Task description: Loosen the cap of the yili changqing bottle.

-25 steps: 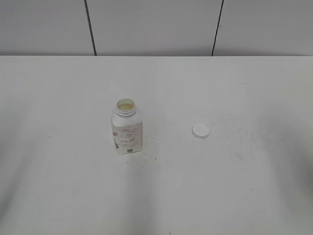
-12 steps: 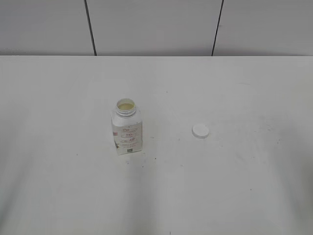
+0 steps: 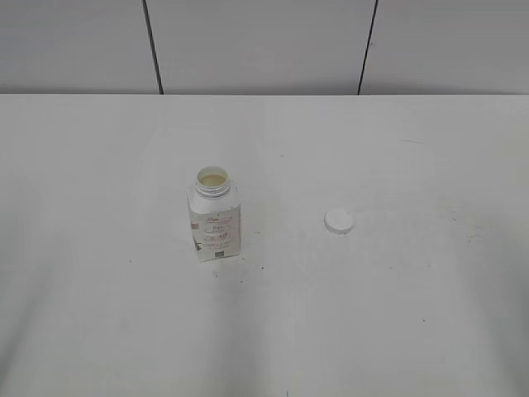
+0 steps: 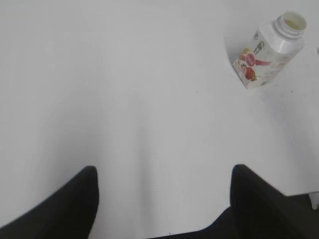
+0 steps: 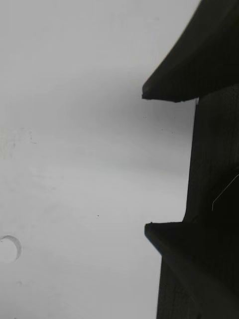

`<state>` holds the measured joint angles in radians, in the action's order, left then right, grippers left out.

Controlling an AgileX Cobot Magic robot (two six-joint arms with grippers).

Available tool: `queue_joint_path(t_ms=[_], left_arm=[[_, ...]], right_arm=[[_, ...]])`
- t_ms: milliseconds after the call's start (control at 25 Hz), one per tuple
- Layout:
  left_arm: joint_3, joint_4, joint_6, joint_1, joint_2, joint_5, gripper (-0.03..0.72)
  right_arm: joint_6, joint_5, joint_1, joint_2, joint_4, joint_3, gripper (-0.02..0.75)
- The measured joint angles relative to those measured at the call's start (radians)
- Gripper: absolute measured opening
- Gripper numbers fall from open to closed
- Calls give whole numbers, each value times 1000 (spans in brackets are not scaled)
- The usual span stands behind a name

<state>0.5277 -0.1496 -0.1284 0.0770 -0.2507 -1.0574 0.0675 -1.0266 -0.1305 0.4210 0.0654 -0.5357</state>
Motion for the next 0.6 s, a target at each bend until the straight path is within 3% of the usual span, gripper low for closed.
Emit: queue_joint_path(t_ms=[600], left_arm=[[-3, -12, -1, 0, 194, -4, 493]], right_arm=[[0, -59, 0, -271, 0, 22, 587]])
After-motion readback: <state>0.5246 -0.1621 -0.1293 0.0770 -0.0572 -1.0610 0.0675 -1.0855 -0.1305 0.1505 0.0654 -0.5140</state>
